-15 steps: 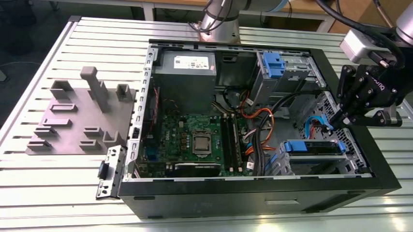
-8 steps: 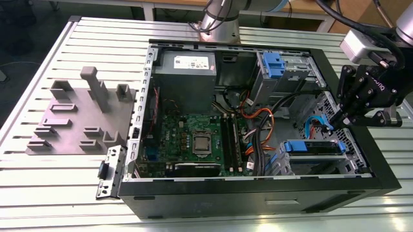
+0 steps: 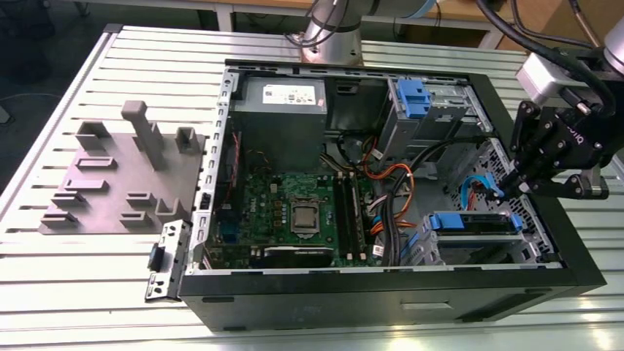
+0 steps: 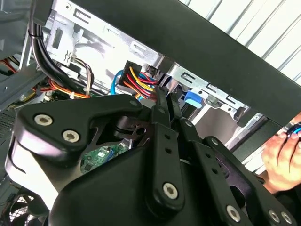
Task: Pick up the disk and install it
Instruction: 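Insert the first disk wire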
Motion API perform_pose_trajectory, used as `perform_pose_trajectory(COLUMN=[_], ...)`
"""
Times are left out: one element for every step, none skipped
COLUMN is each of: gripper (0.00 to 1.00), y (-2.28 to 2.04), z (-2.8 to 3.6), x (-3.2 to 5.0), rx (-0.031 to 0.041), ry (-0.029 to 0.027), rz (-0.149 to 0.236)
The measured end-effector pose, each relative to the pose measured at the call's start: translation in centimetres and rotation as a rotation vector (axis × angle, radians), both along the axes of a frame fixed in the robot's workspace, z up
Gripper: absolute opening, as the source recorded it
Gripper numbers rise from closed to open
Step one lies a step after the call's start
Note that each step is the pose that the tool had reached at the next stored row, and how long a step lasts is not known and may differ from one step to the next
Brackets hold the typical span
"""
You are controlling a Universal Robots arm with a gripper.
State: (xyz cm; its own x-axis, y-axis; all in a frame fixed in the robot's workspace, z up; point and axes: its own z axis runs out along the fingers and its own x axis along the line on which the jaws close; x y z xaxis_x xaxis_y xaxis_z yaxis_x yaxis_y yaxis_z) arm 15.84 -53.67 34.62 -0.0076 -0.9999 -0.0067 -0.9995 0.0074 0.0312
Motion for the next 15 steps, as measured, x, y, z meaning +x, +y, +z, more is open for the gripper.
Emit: perform_pose_trajectory(gripper=[0.16,0.16,0.16,0.16,0.16,0.16,0.16,0.16,0.16,0.16,0.16,0.16,0.16,0.16,0.16], y=[-0.10,-0.18,-0.22,-0.26,-0.31,-0.34,-0.38,-0.42,-0.45,-0.50,-0.58,-0.69,-0.81,-0.95,-1.11], z=[0.00,0.01,0.00,0.01,0.00,0.00,0.00,0.00,0.00,0.01,0.01,0.00,0.00,-0.01,-0.01], x=[-0.06,-0.14,-0.22,-0.33,-0.44,-0.58,-0.69,-0.81,-0.93,-1.06,-1.15,-1.20,-1.22,-1.26,-1.32], rx=[0.0009,0.0010,0.0012,0.0013,0.0015,0.0015,0.0017,0.0019,0.0023,0.0026,0.0026,0.0026,0.0027,0.0027,0.0028], ry=[-0.0019,-0.0048,-0.0082,-0.0120,-0.0162,-0.0206,-0.0245,-0.0278,-0.0309,-0.0336,-0.0352,-0.0356,-0.0356,-0.0358,-0.0362], rz=[0.000,0.001,0.002,0.003,0.004,0.004,0.005,0.005,0.006,0.007,0.007,0.008,0.009,0.010,0.011])
